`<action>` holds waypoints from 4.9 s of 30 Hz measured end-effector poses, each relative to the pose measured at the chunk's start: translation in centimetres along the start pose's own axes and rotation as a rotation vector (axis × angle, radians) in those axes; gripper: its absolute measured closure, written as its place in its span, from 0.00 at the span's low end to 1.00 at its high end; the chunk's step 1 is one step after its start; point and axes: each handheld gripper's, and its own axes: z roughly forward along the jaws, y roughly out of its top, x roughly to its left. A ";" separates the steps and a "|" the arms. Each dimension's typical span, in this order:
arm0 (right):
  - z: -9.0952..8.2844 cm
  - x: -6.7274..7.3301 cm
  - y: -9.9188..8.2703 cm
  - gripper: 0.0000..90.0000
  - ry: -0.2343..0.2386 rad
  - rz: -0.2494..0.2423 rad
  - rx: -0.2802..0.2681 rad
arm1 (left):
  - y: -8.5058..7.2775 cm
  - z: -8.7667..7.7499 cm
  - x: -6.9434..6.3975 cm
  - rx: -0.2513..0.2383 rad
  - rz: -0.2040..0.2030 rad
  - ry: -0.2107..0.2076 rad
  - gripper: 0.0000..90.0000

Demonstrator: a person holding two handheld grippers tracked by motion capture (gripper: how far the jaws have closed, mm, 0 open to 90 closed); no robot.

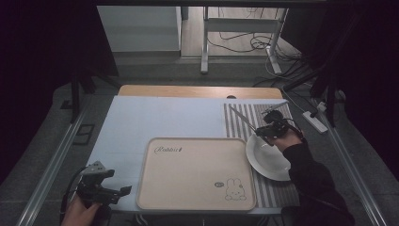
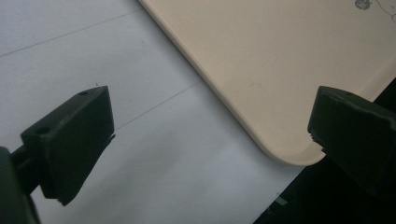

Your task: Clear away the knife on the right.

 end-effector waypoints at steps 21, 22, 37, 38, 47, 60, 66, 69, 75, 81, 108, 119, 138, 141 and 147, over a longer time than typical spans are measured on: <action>-0.6 7.3 -1.7 0.89 0.067 -0.125 -0.012 | 0.0 0.0 0.0 0.004 0.001 0.001 0.02; -0.6 7.7 -1.8 0.89 0.067 -0.131 -0.010 | 0.0 0.0 0.0 0.004 0.001 0.001 0.02; 0.9 13.2 -4.1 0.89 0.124 -0.196 0.033 | 0.0 0.0 -0.1 0.005 0.005 0.002 0.02; 1.1 13.4 -4.3 0.89 0.126 -0.199 0.039 | 0.0 0.0 -0.1 0.005 0.005 0.002 0.02; 2.2 14.6 -5.4 0.86 0.151 -0.216 0.099 | 0.0 0.1 -0.1 0.007 0.008 0.005 0.02; 4.4 16.5 -0.3 1.00 0.234 -0.347 0.056 | 0.1 0.1 -0.1 0.005 0.009 0.003 0.02; 7.1 17.7 1.5 1.00 0.223 -0.384 0.085 | 0.0 0.0 -0.1 0.003 0.010 0.003 0.02; 7.6 17.1 1.9 1.00 0.217 -0.364 0.083 | 0.0 0.1 -0.1 0.005 0.013 0.004 0.02; 7.2 15.8 1.5 1.00 0.176 -0.340 0.089 | 0.0 0.1 -0.1 0.005 0.012 0.004 0.02; 6.2 14.2 0.1 1.00 0.177 -0.287 0.092 | 0.1 0.1 -0.1 0.008 0.015 0.007 0.02; 2.7 9.9 -4.5 1.00 0.116 -0.164 0.091 | 0.1 0.1 -0.2 0.012 0.013 0.008 0.02; 1.8 10.9 -3.4 0.76 0.140 -0.135 -0.005 | 0.1 0.1 -0.1 0.013 0.012 0.007 0.02; 0.1 11.2 -3.7 0.32 0.134 -0.090 -0.088 | 0.1 0.1 -0.1 0.012 0.011 0.006 0.02; -0.1 11.3 -3.9 0.26 0.122 -0.096 -0.099 | 0.1 0.1 -0.1 0.012 0.012 0.007 0.02; -0.1 11.0 -4.4 0.09 0.119 -0.076 -0.110 | 0.1 0.1 -0.1 0.013 0.012 0.007 0.02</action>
